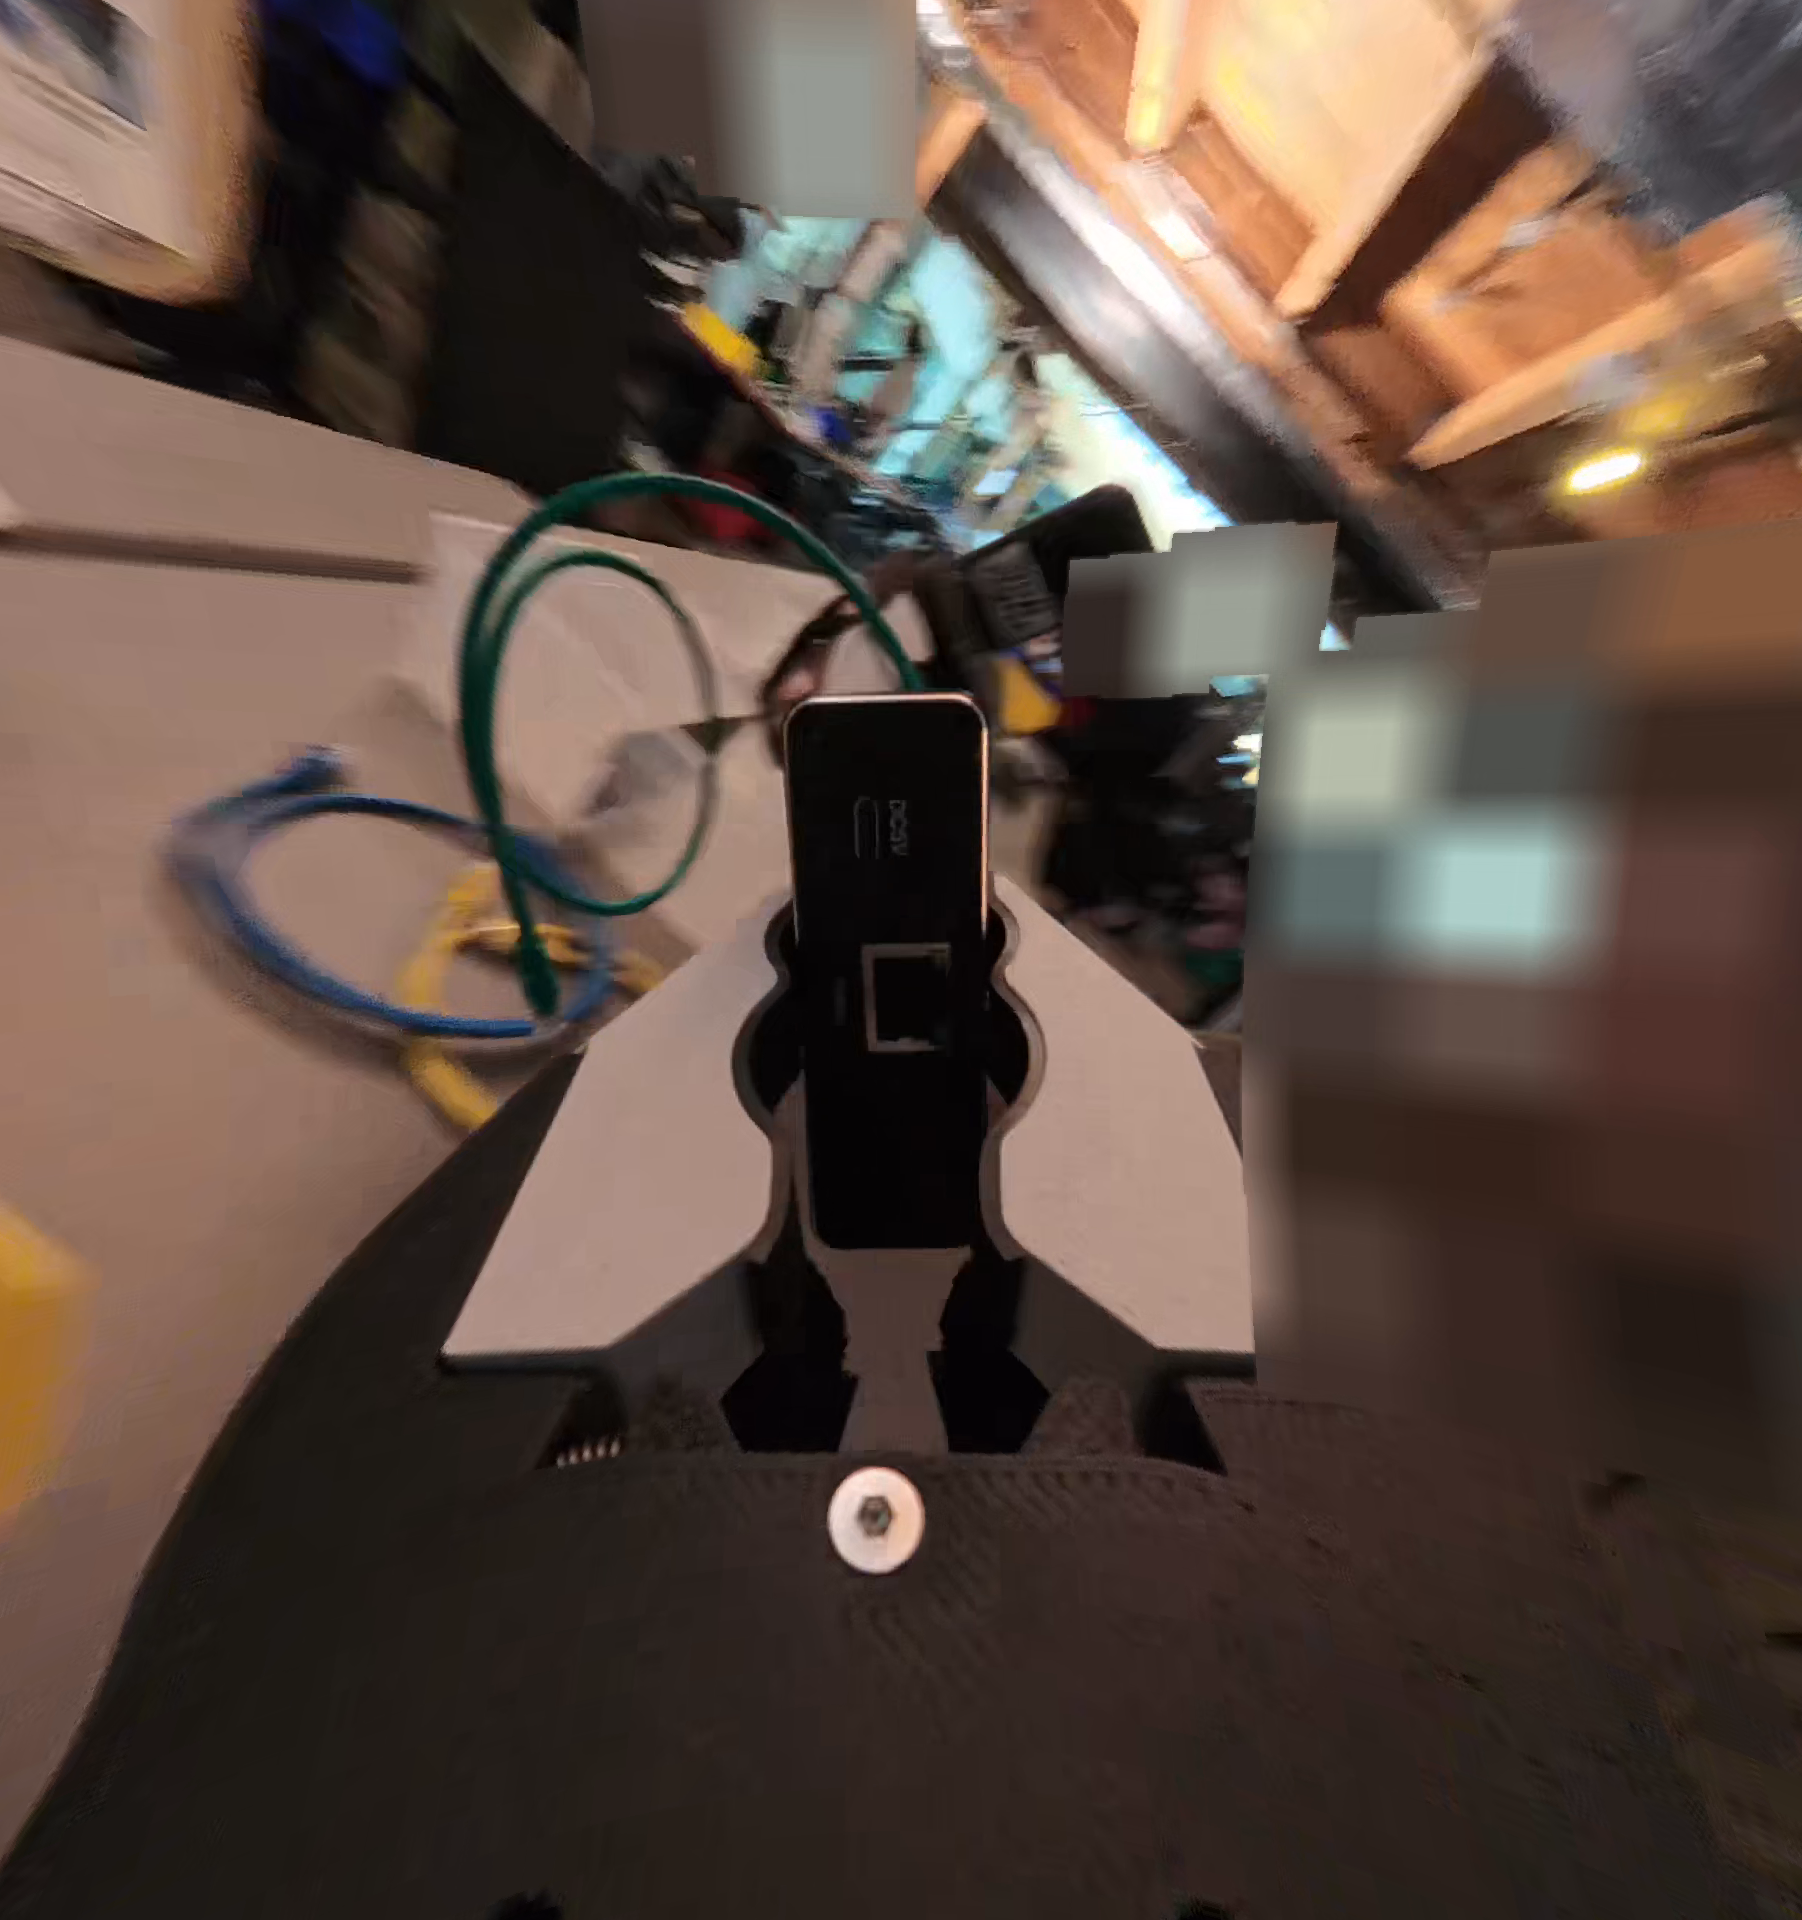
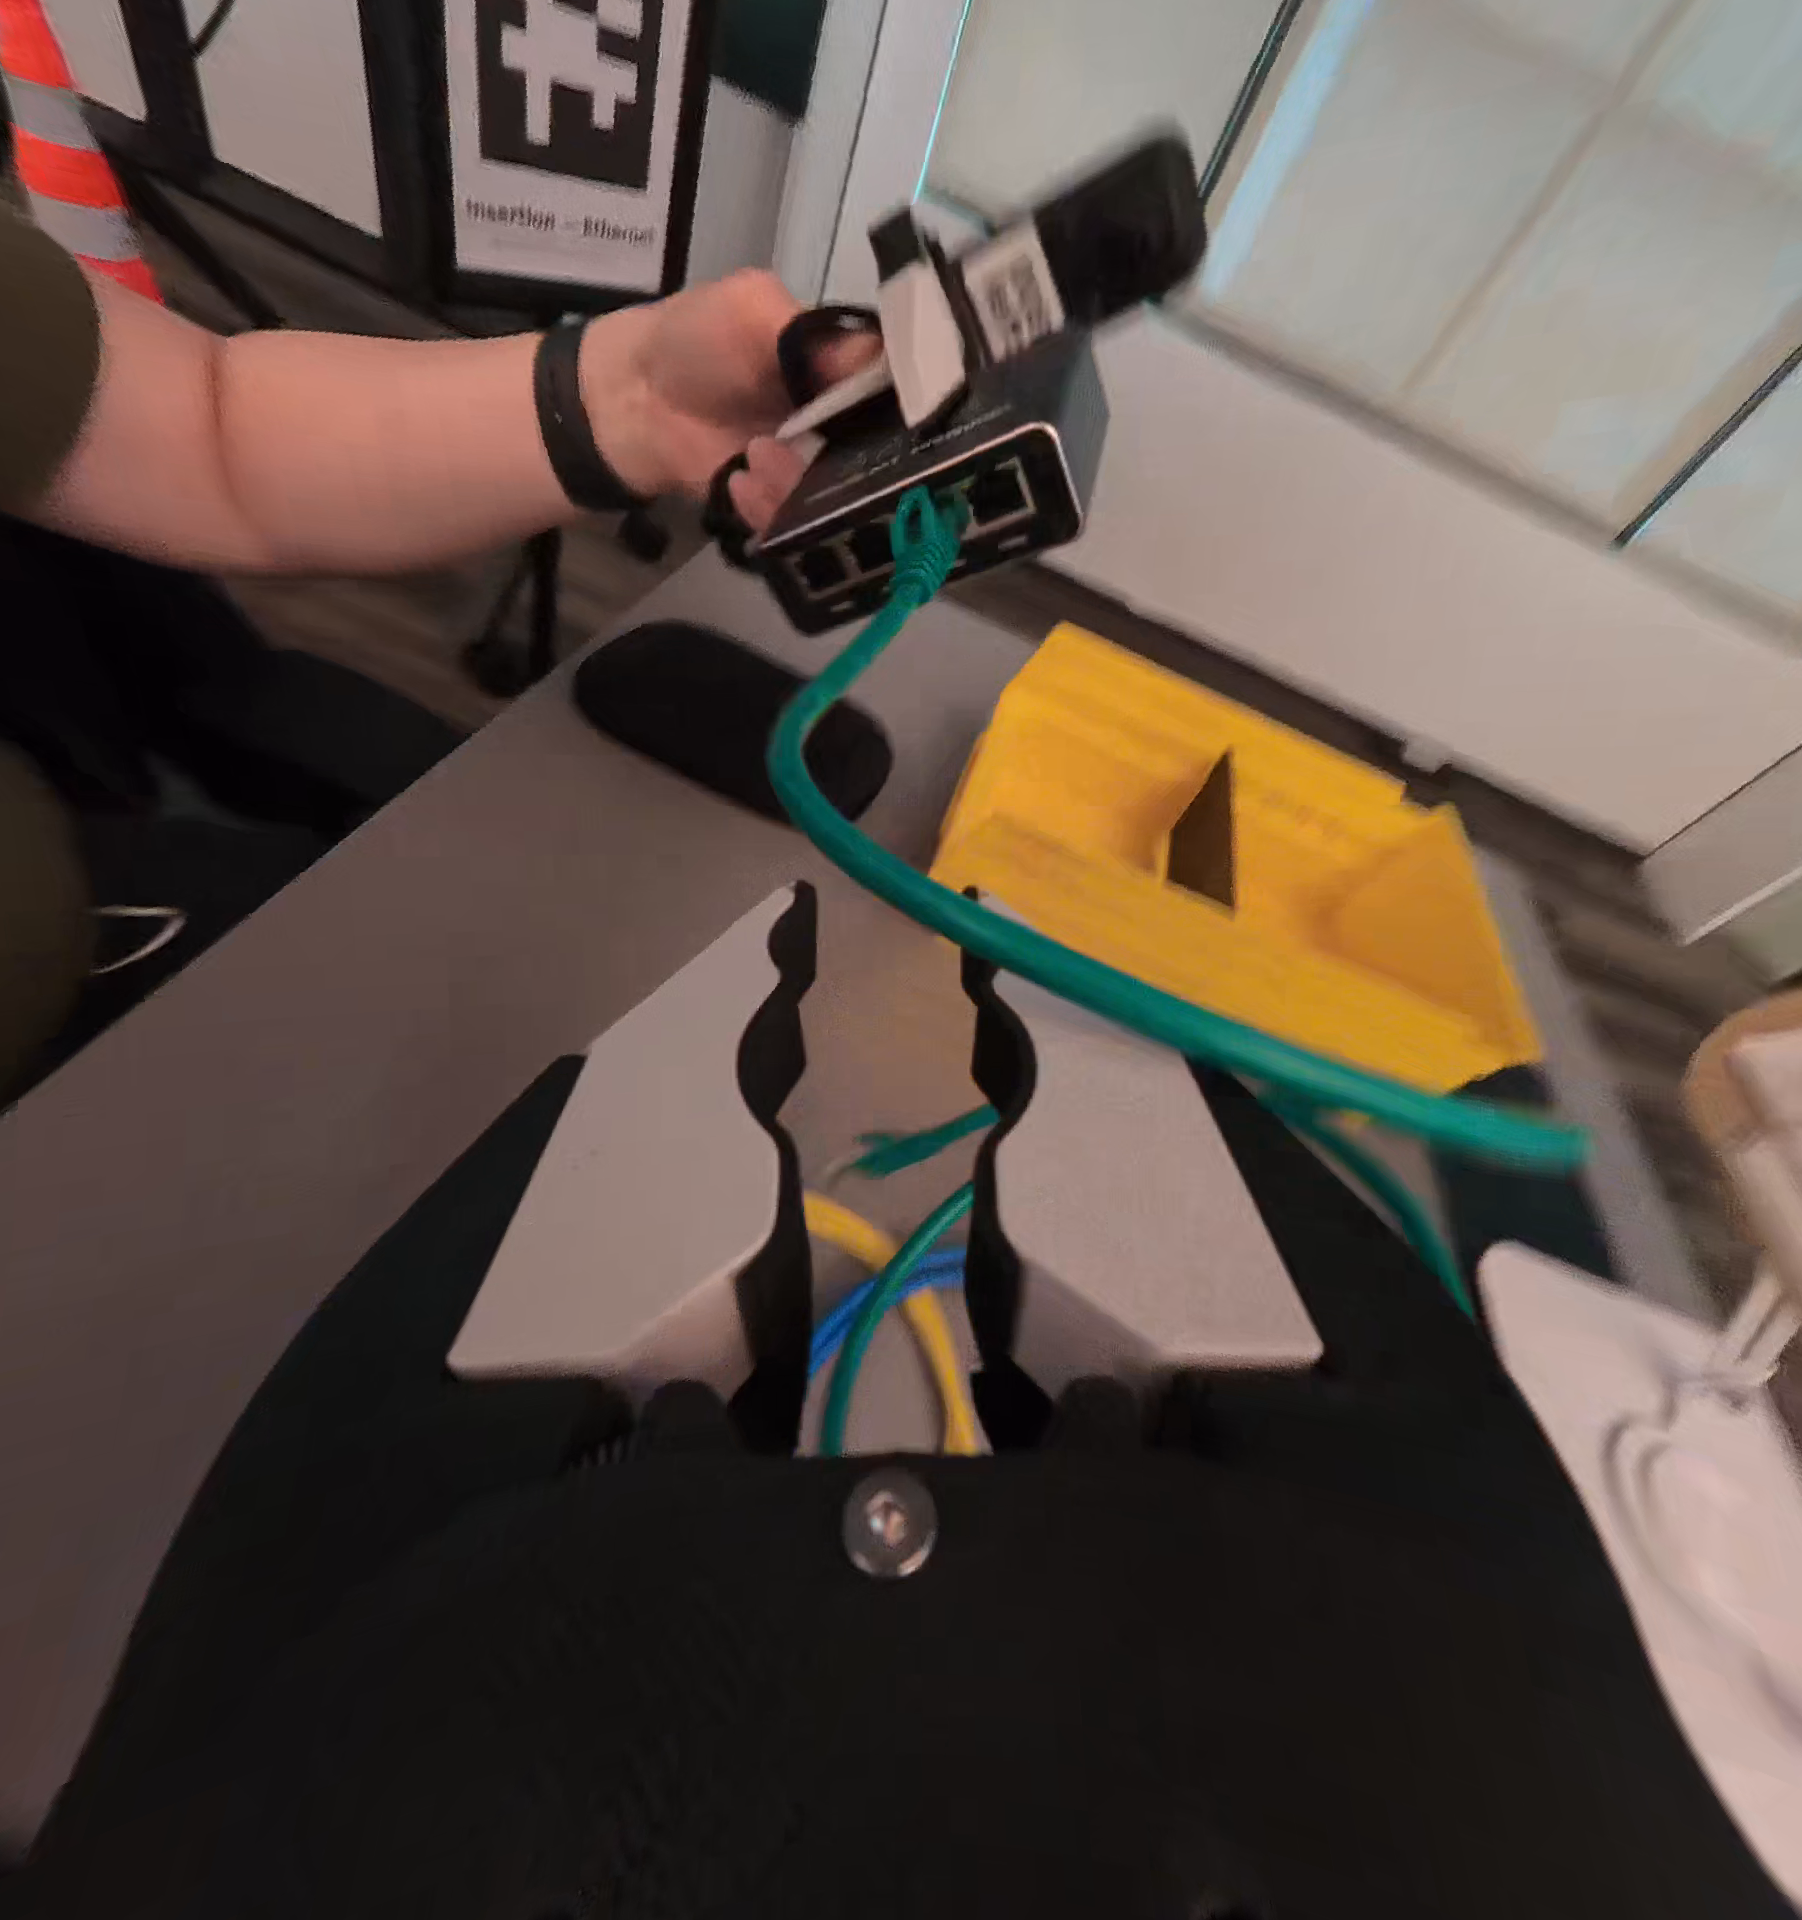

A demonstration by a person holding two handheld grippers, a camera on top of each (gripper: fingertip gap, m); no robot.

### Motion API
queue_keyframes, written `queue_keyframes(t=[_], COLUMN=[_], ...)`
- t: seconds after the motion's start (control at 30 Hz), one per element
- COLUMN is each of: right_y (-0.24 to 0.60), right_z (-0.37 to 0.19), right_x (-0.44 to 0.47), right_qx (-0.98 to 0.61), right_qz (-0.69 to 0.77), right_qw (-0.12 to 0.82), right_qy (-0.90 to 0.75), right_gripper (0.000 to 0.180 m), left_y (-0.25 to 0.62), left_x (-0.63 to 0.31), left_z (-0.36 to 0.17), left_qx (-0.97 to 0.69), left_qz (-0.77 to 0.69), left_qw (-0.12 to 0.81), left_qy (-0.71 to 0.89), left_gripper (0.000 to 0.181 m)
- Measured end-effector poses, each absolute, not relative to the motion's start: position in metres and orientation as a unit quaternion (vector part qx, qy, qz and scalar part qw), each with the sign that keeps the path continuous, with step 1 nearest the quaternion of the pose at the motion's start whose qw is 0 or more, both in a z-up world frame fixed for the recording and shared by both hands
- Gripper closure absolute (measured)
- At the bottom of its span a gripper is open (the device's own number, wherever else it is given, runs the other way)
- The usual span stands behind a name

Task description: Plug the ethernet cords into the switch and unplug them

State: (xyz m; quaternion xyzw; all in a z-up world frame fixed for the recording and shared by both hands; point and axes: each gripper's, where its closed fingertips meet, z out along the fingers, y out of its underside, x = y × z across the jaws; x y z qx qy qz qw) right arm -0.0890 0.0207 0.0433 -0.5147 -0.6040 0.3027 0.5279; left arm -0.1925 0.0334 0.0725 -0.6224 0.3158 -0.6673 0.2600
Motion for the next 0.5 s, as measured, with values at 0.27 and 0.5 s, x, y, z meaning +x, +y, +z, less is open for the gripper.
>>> queue_keyframes(t=[0.27, 0.5], right_y=[0.062, 0.096], right_z=[-0.060, -0.106], right_x=[-0.024, 0.002], right_qx=[-0.707, -0.841], right_qz=[0.195, 0.114], right_qw=[0.339, 0.240], right_qy=[-0.589, -0.471], right_gripper=[0.157, 0.159], left_y=[0.043, 0.034], left_x=[-0.230, -0.233], left_z=[0.002, -0.074], left_qx=[-0.680, -0.733], left_qz=[-0.427, -0.322], left_qw=[0.473, 0.464], left_qy=[0.364, 0.380], left_gripper=[0.151, 0.151])
